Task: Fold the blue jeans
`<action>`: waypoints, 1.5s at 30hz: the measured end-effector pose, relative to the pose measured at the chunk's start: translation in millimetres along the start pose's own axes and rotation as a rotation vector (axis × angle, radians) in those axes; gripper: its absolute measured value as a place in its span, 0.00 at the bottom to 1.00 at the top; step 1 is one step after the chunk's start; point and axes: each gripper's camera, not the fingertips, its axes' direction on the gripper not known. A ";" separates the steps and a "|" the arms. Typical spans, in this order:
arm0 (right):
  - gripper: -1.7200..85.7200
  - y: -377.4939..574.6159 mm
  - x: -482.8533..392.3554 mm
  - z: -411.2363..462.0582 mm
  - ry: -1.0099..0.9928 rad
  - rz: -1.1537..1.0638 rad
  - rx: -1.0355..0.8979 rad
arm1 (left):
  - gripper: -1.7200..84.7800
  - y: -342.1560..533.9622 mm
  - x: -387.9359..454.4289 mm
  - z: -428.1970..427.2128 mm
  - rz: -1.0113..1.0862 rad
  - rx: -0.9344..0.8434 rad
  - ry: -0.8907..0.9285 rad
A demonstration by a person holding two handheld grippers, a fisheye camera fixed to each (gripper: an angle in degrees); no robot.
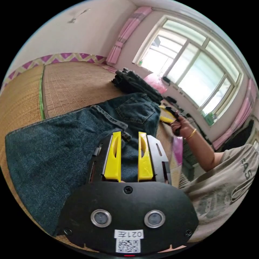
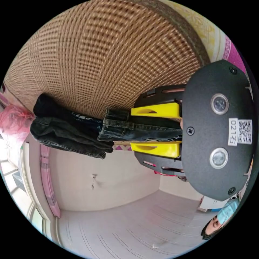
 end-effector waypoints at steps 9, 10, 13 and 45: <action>0.06 14.9 -113.7 31.6 0.104 -0.249 0.020 | 0.08 108.1 -49.8 -160.9 -0.025 0.260 0.008; 0.06 28.9 -155.2 40.7 0.110 -0.365 0.010 | 0.08 118.1 -53.6 -172.3 -0.028 0.271 -0.002; 0.05 90.4 -274.0 86.6 0.171 -0.760 -0.061 | 0.07 165.8 -72.3 -221.1 -0.059 0.308 -0.065; 0.10 240.5 -329.4 278.8 0.351 -1.396 -0.465 | 0.16 262.2 -270.9 -236.1 -0.446 0.213 -0.192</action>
